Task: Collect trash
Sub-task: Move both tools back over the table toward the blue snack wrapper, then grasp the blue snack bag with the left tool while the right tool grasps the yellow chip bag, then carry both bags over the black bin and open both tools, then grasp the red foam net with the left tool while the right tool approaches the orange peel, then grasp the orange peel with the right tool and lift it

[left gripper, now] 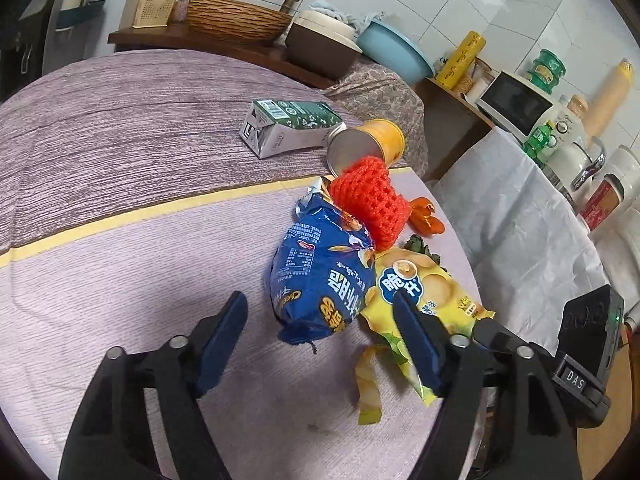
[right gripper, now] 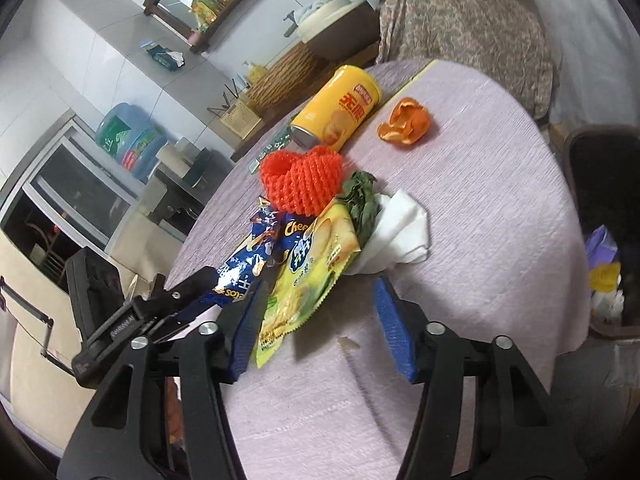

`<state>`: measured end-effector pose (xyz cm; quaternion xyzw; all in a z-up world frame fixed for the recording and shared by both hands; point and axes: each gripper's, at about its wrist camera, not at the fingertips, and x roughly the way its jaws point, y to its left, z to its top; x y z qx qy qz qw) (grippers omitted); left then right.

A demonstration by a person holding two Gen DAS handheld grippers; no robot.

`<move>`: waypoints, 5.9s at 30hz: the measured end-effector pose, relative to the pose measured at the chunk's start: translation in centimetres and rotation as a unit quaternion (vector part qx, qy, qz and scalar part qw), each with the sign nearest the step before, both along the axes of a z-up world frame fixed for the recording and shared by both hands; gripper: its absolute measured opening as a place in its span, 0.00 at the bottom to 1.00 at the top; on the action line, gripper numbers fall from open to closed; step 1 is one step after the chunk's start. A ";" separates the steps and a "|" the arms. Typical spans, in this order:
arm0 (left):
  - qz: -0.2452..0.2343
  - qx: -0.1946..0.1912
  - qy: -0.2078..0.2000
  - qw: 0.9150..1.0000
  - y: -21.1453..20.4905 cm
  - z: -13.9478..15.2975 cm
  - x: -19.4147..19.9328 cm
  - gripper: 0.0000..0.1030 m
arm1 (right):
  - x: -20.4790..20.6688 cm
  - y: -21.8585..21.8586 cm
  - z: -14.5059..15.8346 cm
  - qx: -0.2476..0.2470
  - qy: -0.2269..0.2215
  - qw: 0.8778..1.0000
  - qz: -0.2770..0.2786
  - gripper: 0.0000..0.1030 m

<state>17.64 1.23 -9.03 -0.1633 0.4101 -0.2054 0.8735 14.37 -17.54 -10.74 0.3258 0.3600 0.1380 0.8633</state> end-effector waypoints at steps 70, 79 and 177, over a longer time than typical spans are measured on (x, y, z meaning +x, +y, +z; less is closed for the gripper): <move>-0.151 -0.003 -0.129 0.980 -18.0 8.0 -2.9 0.19 | -7.8 -18.4 3.9 -0.129 -0.074 0.967 -0.205 0.03; -0.200 0.024 -0.094 0.975 -23.4 4.7 -2.2 0.19 | -5.5 -21.4 -4.1 -0.155 0.026 0.963 -0.218 0.03; 0.010 0.135 -0.067 0.989 -6.2 1.4 5.6 0.27 | 13.4 -2.7 1.2 -0.347 0.008 0.937 0.043 0.76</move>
